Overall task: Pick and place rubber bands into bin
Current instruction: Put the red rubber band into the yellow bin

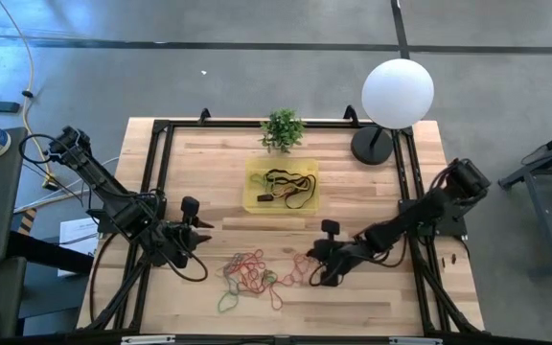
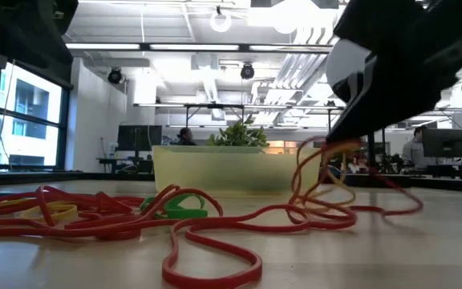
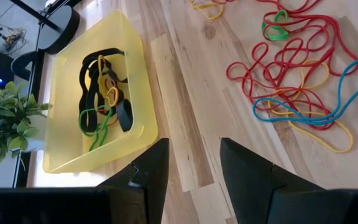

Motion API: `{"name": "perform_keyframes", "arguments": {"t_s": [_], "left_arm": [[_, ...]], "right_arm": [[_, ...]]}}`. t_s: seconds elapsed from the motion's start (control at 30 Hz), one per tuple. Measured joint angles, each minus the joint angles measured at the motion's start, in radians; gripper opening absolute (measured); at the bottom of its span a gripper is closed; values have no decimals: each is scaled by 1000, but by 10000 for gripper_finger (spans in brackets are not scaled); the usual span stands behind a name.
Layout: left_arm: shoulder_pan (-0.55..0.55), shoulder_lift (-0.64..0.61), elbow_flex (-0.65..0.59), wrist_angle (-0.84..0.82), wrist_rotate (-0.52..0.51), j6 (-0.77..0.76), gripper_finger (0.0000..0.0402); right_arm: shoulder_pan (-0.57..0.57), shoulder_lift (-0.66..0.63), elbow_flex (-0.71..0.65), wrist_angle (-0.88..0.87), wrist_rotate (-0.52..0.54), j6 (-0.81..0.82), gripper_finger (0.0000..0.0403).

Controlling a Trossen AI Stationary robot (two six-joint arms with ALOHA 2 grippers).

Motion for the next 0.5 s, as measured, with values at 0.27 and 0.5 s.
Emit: {"name": "perform_keyframes", "arguments": {"t_s": [0.27,0.5], "left_arm": [[0,0,0,1,-18,-1,134],[0,0,0,0,-18,-1,134]], "right_arm": [[28,-99,0,-4,84,-83,1],[28,-155,0,1,113,-148,2]]}}
